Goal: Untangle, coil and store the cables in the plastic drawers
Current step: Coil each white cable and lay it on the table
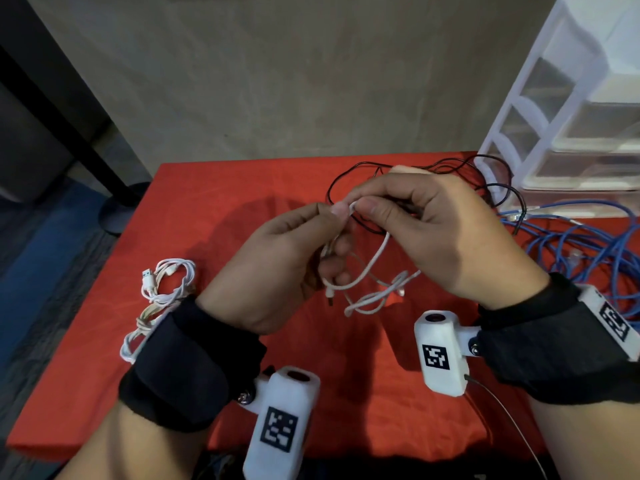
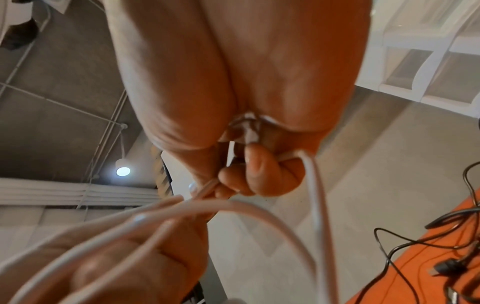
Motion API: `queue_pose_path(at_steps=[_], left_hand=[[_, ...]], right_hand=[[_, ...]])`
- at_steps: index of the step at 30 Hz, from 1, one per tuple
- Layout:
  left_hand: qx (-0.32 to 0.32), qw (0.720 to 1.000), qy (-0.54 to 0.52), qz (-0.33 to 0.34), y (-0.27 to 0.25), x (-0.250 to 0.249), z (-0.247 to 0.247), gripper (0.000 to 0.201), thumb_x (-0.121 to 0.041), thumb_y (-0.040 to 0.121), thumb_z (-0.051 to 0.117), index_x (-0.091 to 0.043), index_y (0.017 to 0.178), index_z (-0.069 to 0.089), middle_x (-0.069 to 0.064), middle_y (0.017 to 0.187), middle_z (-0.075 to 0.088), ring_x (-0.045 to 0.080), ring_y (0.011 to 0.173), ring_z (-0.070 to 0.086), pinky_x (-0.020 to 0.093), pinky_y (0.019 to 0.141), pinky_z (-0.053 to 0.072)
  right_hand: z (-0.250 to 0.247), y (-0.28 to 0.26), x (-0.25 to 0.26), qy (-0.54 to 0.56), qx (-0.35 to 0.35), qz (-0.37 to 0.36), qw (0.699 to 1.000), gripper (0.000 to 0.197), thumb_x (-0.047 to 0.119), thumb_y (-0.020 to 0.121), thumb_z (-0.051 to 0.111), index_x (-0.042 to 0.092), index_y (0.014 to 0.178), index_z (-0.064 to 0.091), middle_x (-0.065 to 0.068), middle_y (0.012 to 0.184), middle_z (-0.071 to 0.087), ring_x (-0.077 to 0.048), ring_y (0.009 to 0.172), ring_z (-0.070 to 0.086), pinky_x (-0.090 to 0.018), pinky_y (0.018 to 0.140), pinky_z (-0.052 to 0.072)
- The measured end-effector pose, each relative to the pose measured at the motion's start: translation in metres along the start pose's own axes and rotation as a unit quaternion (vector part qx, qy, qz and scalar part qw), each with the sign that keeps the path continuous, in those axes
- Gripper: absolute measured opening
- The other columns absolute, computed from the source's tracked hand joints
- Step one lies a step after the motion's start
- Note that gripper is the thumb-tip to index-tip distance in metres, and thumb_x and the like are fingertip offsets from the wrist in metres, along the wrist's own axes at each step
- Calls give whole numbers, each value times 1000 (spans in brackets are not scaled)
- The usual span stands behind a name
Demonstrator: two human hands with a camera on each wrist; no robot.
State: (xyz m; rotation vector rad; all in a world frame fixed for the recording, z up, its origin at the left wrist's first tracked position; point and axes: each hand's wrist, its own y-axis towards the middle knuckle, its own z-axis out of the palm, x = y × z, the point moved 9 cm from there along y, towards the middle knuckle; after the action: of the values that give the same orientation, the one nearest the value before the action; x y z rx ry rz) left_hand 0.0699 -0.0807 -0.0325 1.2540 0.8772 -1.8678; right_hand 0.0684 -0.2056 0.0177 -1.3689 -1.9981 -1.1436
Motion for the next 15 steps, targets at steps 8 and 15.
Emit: queue_pose_path(at_steps=[8, 15], left_hand=[[-18, 995, 59, -73, 0, 7, -12, 30, -22, 106, 40, -8, 88, 59, -4, 59, 27, 6, 43, 21, 29, 51, 16], [-18, 998, 47, -24, 1, 0, -16, 20, -24, 101, 51, -11, 88, 57, 3, 72, 59, 7, 47, 35, 21, 49, 31]], right_hand=[[-7, -3, -9, -39, -87, 15, 995, 11, 32, 93, 70, 26, 87, 78, 15, 73, 71, -9, 70, 67, -37, 66, 53], [3, -2, -11, 61, -47, 49, 996, 15, 38, 92, 69, 24, 90, 73, 6, 80, 73, -22, 75, 68, -48, 74, 55]])
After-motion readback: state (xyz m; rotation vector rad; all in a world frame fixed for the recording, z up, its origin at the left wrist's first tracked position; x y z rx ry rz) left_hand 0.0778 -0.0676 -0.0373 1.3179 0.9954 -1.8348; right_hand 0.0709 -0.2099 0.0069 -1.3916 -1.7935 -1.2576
